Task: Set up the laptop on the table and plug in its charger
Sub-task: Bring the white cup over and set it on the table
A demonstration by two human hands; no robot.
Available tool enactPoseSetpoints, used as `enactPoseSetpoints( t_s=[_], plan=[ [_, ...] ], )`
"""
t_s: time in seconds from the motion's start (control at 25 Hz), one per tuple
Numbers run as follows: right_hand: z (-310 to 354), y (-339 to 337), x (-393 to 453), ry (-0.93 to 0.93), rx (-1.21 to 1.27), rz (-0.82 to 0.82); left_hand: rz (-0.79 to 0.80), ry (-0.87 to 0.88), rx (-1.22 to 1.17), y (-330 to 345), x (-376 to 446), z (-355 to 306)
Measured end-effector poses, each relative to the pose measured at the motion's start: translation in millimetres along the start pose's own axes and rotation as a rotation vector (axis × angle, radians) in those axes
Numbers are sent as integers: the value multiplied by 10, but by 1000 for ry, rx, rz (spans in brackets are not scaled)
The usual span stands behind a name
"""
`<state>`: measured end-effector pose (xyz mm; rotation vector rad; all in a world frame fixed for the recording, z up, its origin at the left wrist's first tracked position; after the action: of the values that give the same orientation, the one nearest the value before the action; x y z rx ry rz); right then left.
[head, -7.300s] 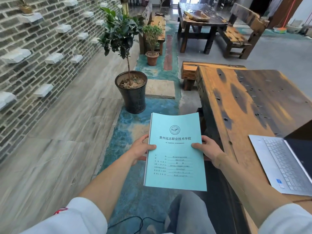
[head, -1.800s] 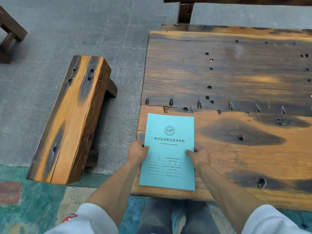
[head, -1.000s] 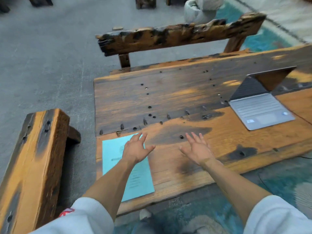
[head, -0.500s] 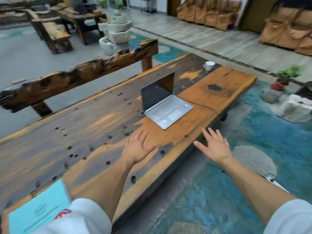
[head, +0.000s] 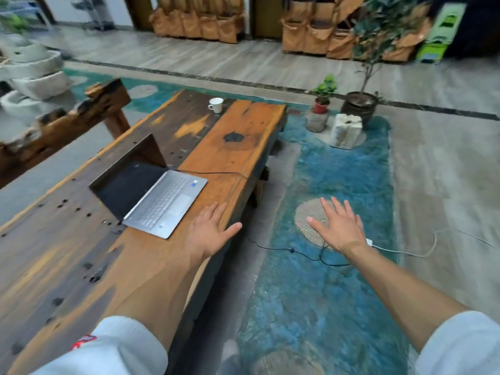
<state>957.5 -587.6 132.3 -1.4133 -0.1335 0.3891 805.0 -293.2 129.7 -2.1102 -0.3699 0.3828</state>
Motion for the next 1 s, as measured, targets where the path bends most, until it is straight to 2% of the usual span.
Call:
enactPoseSetpoints(
  t_s=[0.24, 0.44, 0.72, 1.0],
  plan=[
    [-429, 8, 442, 142, -1, -5, 21, 158, 45, 207, 920, -366],
    [-413, -78, 1114, 203, -11, -9, 68, 273, 77, 244, 1858, -493],
    [-230, -147, 1826, 248, 8, 9, 118, 340, 146, 171, 2866, -525],
    [-418, -249, 2549, 269, 10, 11, 136, 351, 130, 248, 3714, -778]
  ],
)
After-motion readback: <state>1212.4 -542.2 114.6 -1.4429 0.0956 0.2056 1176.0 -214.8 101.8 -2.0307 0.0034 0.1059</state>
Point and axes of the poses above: each hand's wrist, its own x-axis towards the middle knuckle, its own y-axis out of the palm, z = x × y, the point moved 4 cm from there along x, towards the middle knuckle, and after that the axes turned 7 degrees about -x, right-handed, at the moved point
